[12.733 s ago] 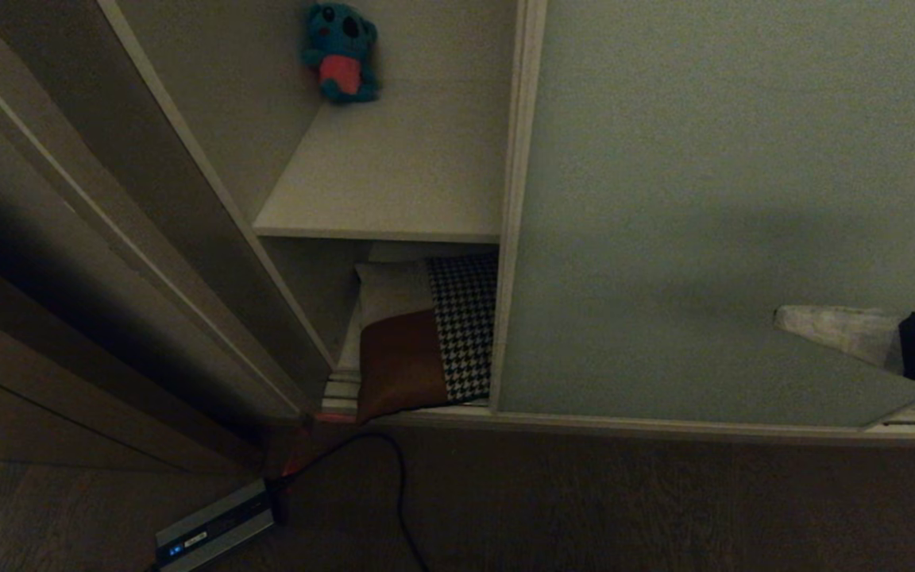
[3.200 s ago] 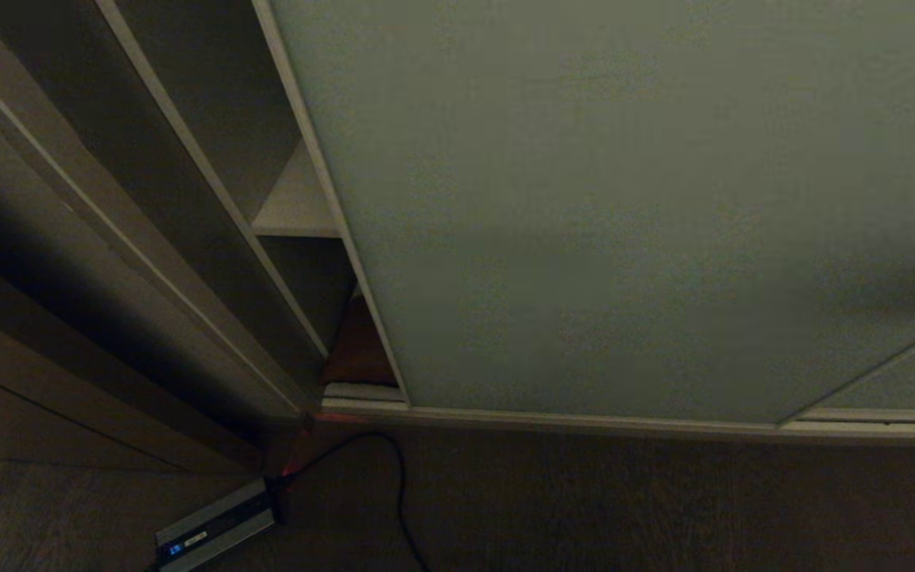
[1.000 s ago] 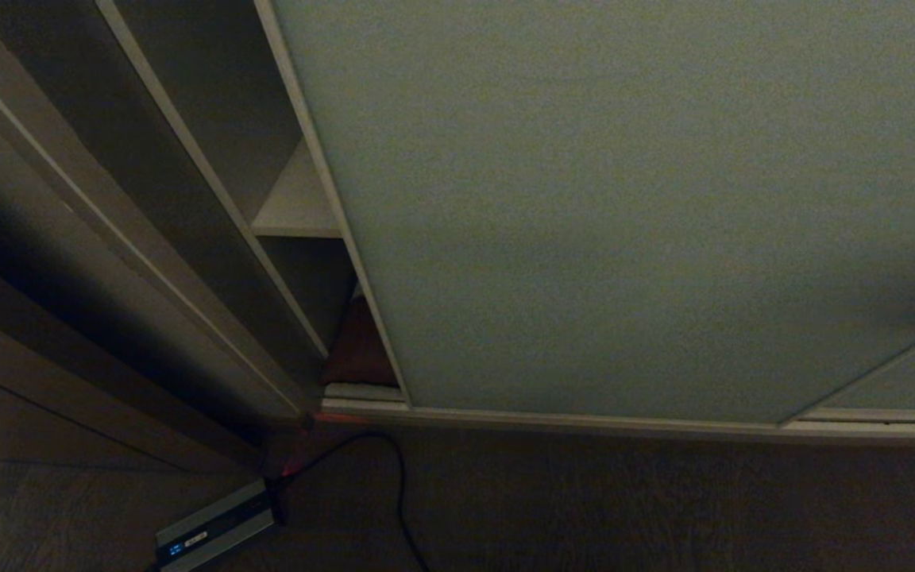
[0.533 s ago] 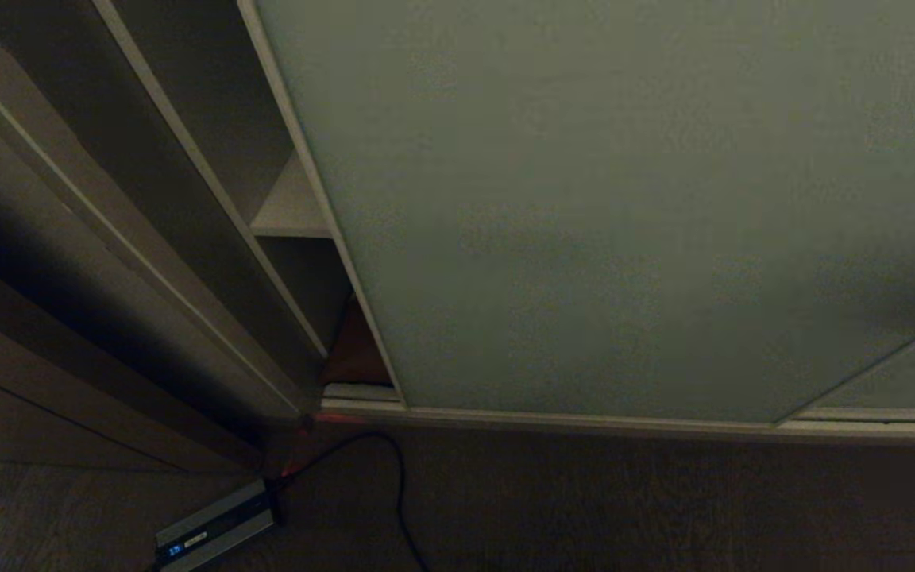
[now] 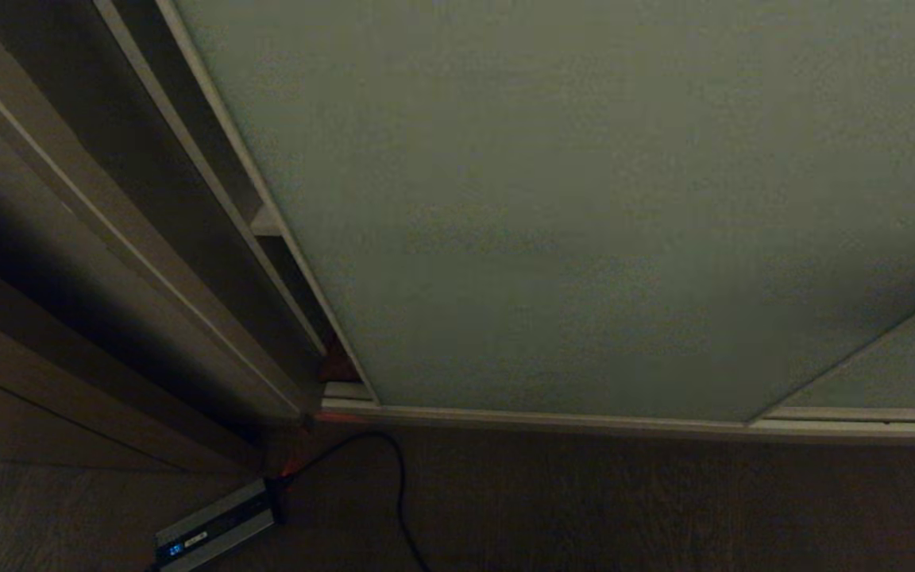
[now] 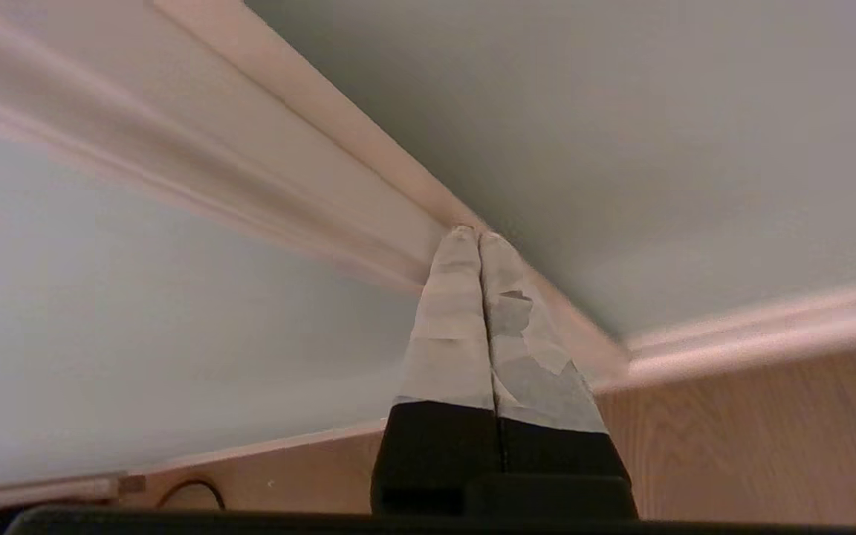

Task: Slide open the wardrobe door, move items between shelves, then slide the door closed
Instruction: Close the door

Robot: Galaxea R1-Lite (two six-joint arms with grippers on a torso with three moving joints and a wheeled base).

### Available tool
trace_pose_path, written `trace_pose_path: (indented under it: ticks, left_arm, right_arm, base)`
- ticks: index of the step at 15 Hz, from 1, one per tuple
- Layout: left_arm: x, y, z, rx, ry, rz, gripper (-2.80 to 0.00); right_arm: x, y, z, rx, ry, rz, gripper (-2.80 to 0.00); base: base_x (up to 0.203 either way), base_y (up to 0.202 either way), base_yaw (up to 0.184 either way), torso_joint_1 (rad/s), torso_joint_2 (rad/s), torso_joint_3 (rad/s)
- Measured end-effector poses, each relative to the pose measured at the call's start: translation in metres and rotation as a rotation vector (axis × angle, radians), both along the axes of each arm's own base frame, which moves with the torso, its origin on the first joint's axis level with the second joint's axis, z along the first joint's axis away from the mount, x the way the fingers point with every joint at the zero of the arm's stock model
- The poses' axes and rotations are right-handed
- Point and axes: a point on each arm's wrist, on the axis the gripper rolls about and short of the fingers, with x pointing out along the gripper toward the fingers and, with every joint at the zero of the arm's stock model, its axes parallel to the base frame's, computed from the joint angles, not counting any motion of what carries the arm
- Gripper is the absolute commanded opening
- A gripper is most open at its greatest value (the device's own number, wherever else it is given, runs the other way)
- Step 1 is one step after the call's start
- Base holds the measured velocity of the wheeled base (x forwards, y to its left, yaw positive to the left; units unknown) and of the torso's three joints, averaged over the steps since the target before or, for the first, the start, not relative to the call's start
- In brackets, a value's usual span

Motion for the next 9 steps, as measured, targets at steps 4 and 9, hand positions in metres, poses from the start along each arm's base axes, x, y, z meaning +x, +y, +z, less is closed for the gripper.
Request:
trace_pose_path:
  ticks: [4,9]
  left_arm:
    - [0.000,0.000,0.000,0.000,0.000,0.000,-2.80]
    - [0.000,0.000,0.000,0.000,0.000,0.000,-2.80]
  right_arm:
    - [-0.006,0.023,0.001,-0.030,-0.030,0.041,-2.80]
    - [-0.020,0.042,-0.002,-0.005,-0.005,0.053,-2.80]
  base:
    - [0.000,0.000,0.000,0.000,0.00,0.000]
    - [0.000,0.000,0.000,0.000,0.00,0.000]
